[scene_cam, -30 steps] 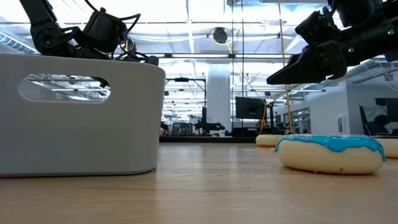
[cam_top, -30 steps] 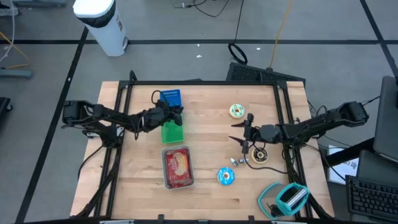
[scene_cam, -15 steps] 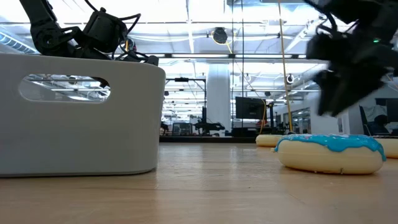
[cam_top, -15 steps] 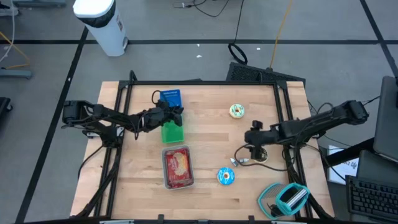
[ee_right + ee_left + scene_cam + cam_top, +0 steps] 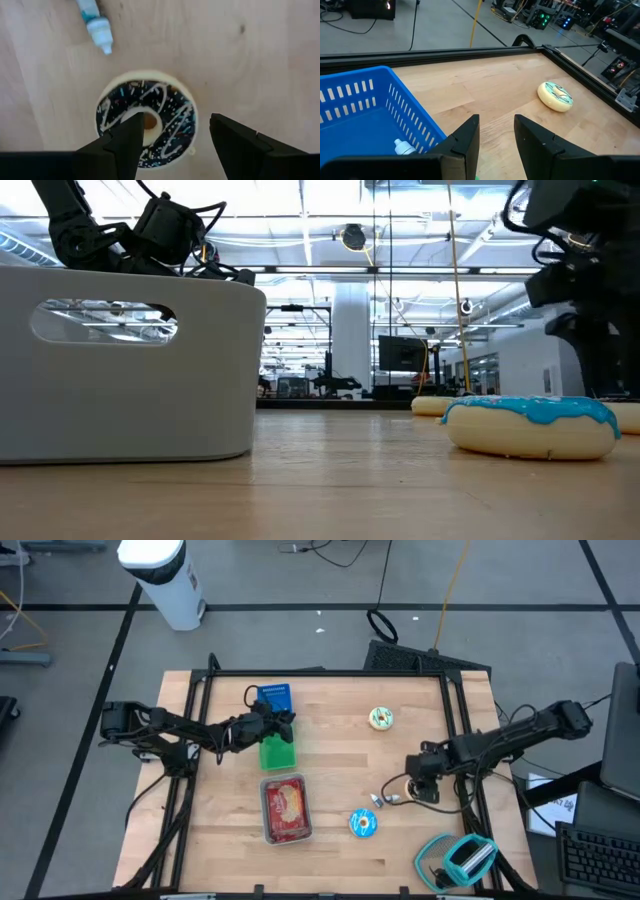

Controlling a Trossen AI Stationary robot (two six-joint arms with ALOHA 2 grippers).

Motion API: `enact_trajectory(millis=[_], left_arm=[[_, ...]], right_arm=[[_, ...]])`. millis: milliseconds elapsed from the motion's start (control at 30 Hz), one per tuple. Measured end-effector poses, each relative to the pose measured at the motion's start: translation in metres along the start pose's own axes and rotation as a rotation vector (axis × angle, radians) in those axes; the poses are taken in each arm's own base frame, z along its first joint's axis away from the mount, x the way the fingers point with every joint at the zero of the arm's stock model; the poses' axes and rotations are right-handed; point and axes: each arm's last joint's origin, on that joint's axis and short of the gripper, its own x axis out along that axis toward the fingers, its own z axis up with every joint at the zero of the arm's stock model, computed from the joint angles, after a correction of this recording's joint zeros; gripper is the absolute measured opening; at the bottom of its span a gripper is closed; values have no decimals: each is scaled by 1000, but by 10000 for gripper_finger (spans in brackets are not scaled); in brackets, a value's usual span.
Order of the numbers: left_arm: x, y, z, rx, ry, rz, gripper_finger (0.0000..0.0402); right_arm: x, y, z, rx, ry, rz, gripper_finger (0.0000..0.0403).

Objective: Pick & Place Food Item
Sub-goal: Put the black donut into the green bin

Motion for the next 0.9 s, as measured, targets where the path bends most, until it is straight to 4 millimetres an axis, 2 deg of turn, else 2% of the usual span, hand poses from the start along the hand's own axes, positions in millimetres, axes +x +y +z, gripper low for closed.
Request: enact_trajectory(millis=[267, 500, 700, 900], left_arm=[[0, 0, 0, 10, 0, 0, 124], [0, 0, 0, 9, 0, 0, 124], [0, 0, 0, -5, 0, 0, 124], [0, 0, 0, -9, 0, -1, 124]], right_arm=[[24, 1, -10, -7, -43, 28, 212], [29, 0, -10, 48, -84, 17, 196], [28, 3, 0, 34, -199, 35, 161], [23, 11, 15, -66, -373, 98, 130]])
